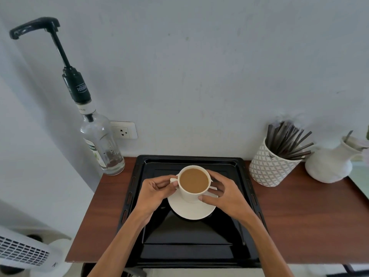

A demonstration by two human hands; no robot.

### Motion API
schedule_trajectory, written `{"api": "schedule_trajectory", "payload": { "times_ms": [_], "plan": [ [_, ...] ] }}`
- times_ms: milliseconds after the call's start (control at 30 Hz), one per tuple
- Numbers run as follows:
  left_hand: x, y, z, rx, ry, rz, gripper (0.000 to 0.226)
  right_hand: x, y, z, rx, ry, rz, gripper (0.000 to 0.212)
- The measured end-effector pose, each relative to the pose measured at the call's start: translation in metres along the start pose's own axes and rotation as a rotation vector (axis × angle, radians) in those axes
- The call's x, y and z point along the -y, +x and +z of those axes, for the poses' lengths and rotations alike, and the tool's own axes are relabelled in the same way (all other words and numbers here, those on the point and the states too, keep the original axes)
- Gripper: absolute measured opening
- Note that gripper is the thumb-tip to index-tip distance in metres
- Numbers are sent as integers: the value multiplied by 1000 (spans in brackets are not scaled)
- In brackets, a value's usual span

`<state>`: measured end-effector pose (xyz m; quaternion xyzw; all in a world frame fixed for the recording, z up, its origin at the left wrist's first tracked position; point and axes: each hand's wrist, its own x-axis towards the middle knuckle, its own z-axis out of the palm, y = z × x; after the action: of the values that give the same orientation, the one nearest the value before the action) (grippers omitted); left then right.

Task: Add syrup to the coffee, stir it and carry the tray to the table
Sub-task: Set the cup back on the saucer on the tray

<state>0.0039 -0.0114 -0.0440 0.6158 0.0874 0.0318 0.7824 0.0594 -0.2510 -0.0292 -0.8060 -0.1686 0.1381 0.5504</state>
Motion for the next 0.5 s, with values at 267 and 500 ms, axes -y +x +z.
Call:
{"api": "schedule_trajectory", "payload": {
  "times_ms": [267, 500],
  "plan": [
    [2, -1, -1, 23, 0, -3, 27, 6, -3, -5, 45, 8, 21, 78],
    [3, 0, -1, 7, 3, -2, 28, 25, -7, -39, -34, -125, 32, 74]
  ]
}}
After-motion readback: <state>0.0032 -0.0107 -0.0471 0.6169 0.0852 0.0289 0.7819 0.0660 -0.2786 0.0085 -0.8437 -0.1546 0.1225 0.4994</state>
